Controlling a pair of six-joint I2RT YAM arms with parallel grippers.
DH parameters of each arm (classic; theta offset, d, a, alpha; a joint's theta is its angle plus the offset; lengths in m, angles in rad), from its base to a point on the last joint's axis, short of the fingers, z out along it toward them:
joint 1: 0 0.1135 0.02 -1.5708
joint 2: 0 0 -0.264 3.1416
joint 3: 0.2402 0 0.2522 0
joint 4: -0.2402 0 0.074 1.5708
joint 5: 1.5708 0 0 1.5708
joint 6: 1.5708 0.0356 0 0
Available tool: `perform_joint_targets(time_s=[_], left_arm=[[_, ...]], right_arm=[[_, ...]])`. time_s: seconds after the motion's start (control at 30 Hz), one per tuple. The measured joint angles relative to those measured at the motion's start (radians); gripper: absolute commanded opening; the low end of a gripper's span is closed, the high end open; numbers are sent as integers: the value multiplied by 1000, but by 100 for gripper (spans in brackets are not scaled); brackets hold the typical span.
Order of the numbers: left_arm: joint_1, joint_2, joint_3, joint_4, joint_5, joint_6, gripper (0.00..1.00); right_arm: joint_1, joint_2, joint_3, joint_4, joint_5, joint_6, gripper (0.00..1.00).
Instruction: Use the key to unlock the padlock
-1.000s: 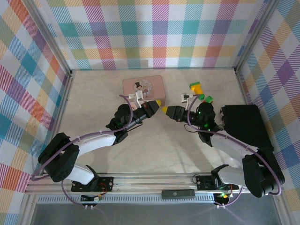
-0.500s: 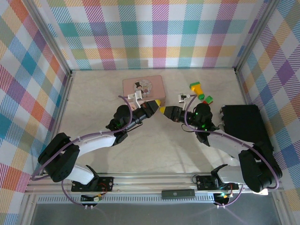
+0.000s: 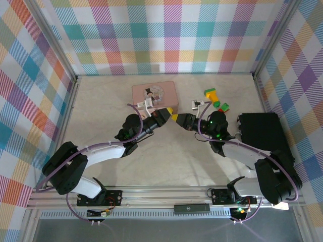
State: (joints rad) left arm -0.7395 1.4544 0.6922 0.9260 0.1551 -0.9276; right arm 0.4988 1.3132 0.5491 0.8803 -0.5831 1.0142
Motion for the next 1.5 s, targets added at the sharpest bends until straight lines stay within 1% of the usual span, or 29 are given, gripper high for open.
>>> perform_joint_targets(time_s=[0.13, 0.17, 0.27, 0.3, 0.33, 0.4, 0.43, 0.47, 0.5, 0.63, 0.7, 0.8, 0.87, 0.93, 1.07, 1.17, 1.27, 1.4, 1.5], left_arm=[[0, 11, -1, 24, -4, -8, 0], [0, 11, -2, 25, -8, -10, 0], [0, 11, -2, 31, -11, -19, 0], [0, 11, -3, 32, -11, -21, 4], [0, 11, -3, 31, -11, -22, 15], [0, 11, -4, 30, -15, -19, 45], [0, 11, -5, 29, -18, -23, 55], [3, 11, -6, 24, -19, -20, 62], [10, 10, -10, 18, -19, -19, 66], [59, -5, -48, -35, -18, -6, 67], [105, -23, -66, -93, -19, 14, 67], [149, -46, -69, -207, -39, 66, 68], [159, -51, -62, -297, -58, 116, 71], [159, -45, -41, -397, -80, 159, 71], [159, 33, 39, -555, -132, 208, 69], [159, 135, 104, -625, -161, 221, 67], [159, 243, 155, -658, -173, 238, 64], [159, 352, 201, -661, -193, 264, 60], [159, 396, 223, -650, -202, 283, 57]], right_arm=[[0, 15, 0, 22, 0, 14, 2], [0, 16, 0, 24, 4, 17, 0], [0, 16, -2, 29, 8, 18, 0], [0, 16, -3, 31, 9, 17, 0], [0, 14, -5, 31, 11, 16, 0], [0, 6, -7, 14, 16, -5, 0], [0, 0, -8, 0, 20, -14, 0], [0, -12, -8, -24, 26, -32, 0], [0, -29, -8, -58, 31, -53, 0], [-2, -92, -4, -216, 59, -141, 0], [-3, -113, 11, -334, 83, -202, 0], [-8, -117, 59, -518, 132, -293, 0], [-8, -117, 93, -625, 169, -351, 0], [-9, -117, 127, -726, 208, -411, 0], [-14, -112, 184, -879, 279, -506, 0], [-23, -105, 203, -949, 322, -546, 0], [-29, -104, 204, -996, 347, -564, 0], [-34, -118, 194, -1017, 355, -575, 0], [-34, -148, 170, -1016, 354, -578, 0]])
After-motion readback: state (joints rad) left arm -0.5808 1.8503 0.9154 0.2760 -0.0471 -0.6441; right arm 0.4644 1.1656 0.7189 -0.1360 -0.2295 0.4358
